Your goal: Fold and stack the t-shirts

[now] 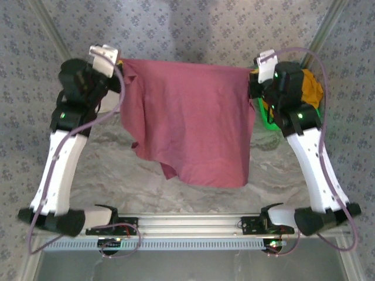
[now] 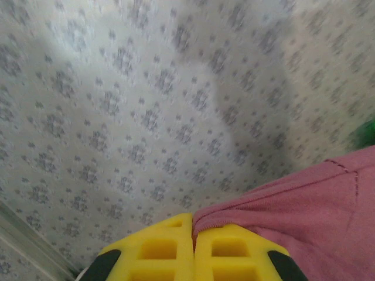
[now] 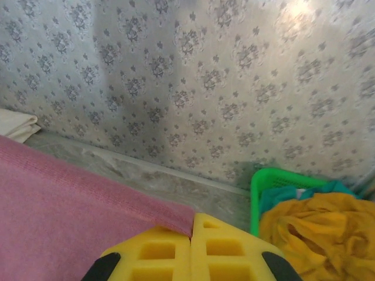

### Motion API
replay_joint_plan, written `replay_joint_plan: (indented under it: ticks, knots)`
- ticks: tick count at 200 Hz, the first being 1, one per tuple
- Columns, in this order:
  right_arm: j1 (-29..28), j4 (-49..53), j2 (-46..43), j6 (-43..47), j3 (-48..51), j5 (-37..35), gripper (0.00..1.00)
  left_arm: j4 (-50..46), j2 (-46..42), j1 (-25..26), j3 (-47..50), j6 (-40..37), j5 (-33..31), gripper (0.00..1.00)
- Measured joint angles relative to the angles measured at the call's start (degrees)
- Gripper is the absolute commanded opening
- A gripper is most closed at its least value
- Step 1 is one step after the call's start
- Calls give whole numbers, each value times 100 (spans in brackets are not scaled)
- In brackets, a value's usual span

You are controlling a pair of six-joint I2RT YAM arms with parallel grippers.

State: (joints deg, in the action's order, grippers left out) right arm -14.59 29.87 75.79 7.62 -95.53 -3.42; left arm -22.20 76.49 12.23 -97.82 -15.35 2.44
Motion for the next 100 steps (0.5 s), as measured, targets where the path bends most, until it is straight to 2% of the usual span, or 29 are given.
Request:
replay_joint_plan:
  ticks: [14, 27, 68, 80, 100]
  knots:
    - [177, -251, 496, -81, -315, 229, 0, 42, 772, -140, -654, 20, 214, 0]
    - [315, -448, 981, -109, -787, 378, 0, -7, 1641, -212, -1746, 20, 407, 0]
    - [573, -610, 2750, -122, -3429, 699, 0, -415, 4734, -328, -7082, 46, 876, 0]
    - [584, -522, 3165, -120, -4199, 743, 0, -352, 4881, -356, -7340, 81, 970, 0]
    - [577, -426, 3617, -114, -5123, 822, 0, -260, 4529, -400, -6773, 55, 1139, 0]
